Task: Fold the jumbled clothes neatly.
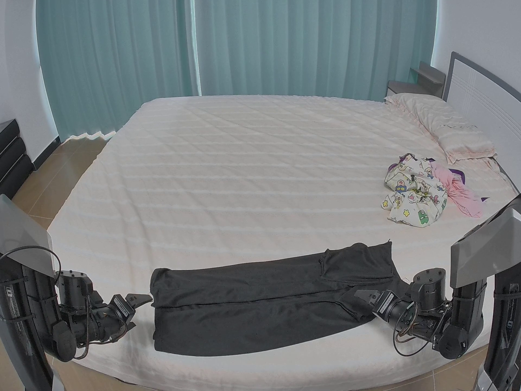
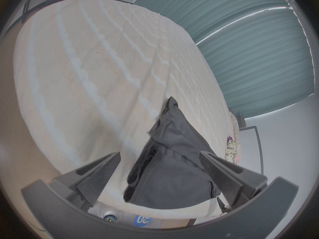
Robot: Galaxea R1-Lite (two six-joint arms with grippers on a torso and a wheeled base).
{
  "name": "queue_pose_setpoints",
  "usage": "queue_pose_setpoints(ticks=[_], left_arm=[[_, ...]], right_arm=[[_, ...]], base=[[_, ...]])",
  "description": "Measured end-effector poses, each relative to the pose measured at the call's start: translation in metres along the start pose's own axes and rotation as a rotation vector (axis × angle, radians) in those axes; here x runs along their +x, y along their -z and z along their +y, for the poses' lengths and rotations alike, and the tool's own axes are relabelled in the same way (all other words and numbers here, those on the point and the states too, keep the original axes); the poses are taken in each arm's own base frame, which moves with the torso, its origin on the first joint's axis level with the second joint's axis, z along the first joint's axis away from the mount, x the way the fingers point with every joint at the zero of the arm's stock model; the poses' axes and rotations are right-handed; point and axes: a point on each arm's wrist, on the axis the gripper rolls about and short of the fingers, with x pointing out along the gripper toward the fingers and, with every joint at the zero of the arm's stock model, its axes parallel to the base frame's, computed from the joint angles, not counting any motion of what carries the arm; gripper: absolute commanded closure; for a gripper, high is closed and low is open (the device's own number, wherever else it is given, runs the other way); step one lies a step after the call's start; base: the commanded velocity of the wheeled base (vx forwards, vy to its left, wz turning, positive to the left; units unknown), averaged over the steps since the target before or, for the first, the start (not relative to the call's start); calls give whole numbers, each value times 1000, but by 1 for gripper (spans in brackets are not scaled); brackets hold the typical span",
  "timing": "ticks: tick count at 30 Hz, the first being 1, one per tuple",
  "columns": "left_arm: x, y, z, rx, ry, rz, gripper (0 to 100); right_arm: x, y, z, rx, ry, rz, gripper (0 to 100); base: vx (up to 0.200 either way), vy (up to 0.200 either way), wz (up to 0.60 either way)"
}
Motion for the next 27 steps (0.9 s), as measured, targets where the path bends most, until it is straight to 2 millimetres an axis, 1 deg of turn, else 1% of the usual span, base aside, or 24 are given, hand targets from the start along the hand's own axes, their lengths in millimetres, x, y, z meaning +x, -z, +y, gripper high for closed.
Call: queue_pose_setpoints(ticks=[1, 12, 16, 21, 24, 27], left_arm=[[0, 0, 0, 0, 0, 0, 0], [0, 0, 0, -5, 0, -4, 0], [0, -4, -4, 3, 16, -28, 0], [6, -15, -13, 30, 39, -132, 0], [15, -26, -22, 55, 65, -192, 0], [27, -35, -29, 115, 78, -228, 0]], right_arm=[[-1, 0, 0, 0, -2, -1, 0], [-3, -1, 3, 2, -12, -2, 0], [-4, 0, 3, 1, -14, 2, 0], [-4, 1, 3, -1, -14, 5, 0], [-4, 1, 3, -2, -13, 7, 0], [-5, 2, 3, -4, -11, 8, 0]], base=[[200, 0, 0], [0, 0, 0], [0, 0, 0], [0, 0, 0], [0, 0, 0], [0, 0, 0]])
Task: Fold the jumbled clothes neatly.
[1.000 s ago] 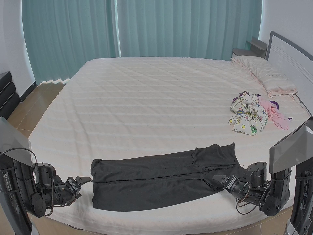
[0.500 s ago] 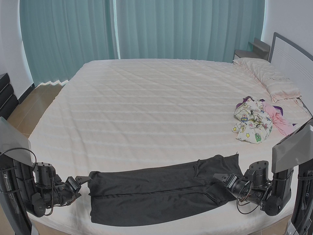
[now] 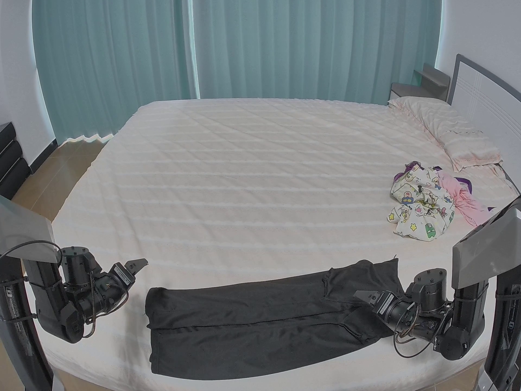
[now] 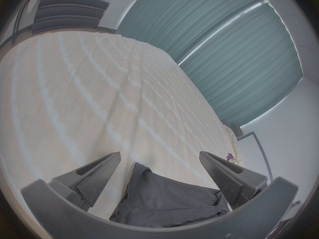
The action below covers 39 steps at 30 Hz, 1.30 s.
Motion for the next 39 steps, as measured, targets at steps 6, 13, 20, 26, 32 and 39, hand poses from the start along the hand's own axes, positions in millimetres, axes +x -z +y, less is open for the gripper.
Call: queue_pose_setpoints(ticks=[6, 13, 20, 26, 32, 39], left_arm=[[30, -4, -4, 105, -3, -23, 0], [55, 5, -2, 137, -8, -1, 0], [62, 17, 0, 148, -13, 37, 0], [61, 23, 4, 151, -30, 62, 0], [58, 31, 7, 153, -47, 93, 0], [56, 34, 11, 153, -64, 109, 100]], right_arm=[[0, 1, 0, -2, 4, 3, 0], [2, 3, -1, -3, 3, 16, 0], [6, 11, -2, -18, 15, 36, 0], [7, 13, -3, -22, 21, 43, 0], [8, 13, -3, -23, 20, 44, 0], [8, 13, -3, -23, 22, 43, 0]], base=[[0, 0, 0], [0, 0, 0], [0, 0, 0], [0, 0, 0], [0, 0, 0], [0, 0, 0]])
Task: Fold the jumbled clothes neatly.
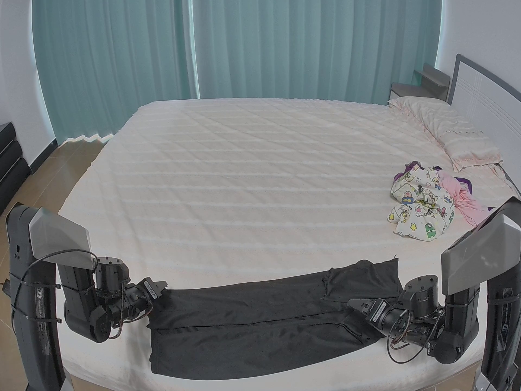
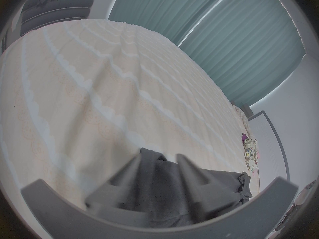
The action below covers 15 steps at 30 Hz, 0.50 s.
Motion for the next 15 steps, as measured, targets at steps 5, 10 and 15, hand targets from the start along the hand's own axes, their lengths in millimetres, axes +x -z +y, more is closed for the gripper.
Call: queue_pose_setpoints(ticks=[5, 10, 15], left_arm=[[-3, 3, 3, 12, -22, 6, 100], [-5, 2, 5, 12, -72, -32, 100], [-5, 1, 5, 8, -80, -46, 100]], right_arm=[[0, 0, 0, 0, 2, -1, 0], [-1, 0, -1, 0, 5, 1, 0], [-1, 1, 0, -2, 4, 1, 0]], base=[[0, 0, 0], [0, 0, 0], [0, 0, 0]])
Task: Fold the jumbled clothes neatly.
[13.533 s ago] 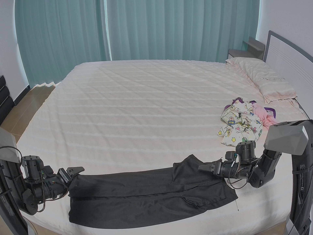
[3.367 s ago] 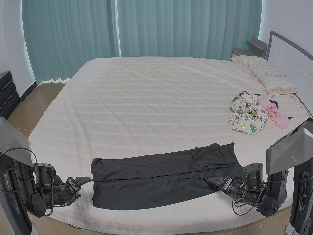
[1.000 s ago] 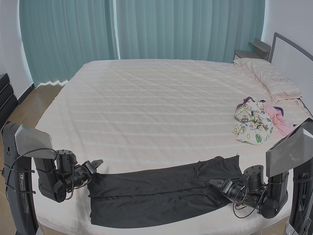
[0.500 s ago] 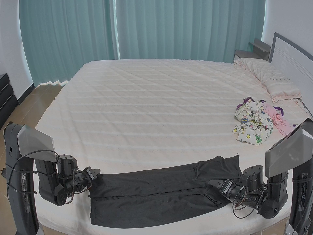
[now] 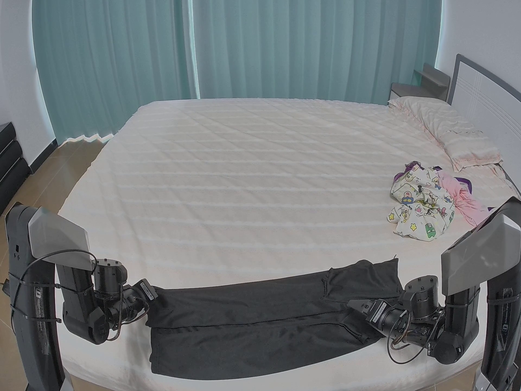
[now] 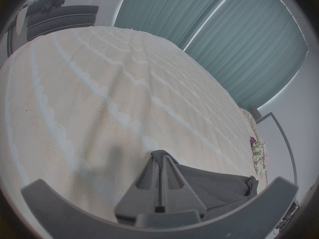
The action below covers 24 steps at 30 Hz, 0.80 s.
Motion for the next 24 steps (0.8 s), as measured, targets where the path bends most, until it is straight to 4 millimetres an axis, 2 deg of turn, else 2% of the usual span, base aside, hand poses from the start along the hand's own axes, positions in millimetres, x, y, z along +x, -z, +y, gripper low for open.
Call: queue_pose_setpoints(ticks=[16, 20, 24], left_arm=[[3, -6, 1, -69, -19, -45, 100], [3, -6, 1, -71, -18, -44, 100], [4, -6, 1, -71, -17, -41, 100]], right_arm=[[-1, -5, 1, 5, -5, -19, 0], [-3, -14, 0, -5, -11, -50, 0], [-5, -36, -7, -16, 0, -125, 0]], base=[[0, 0, 0], [0, 0, 0], [0, 0, 0]])
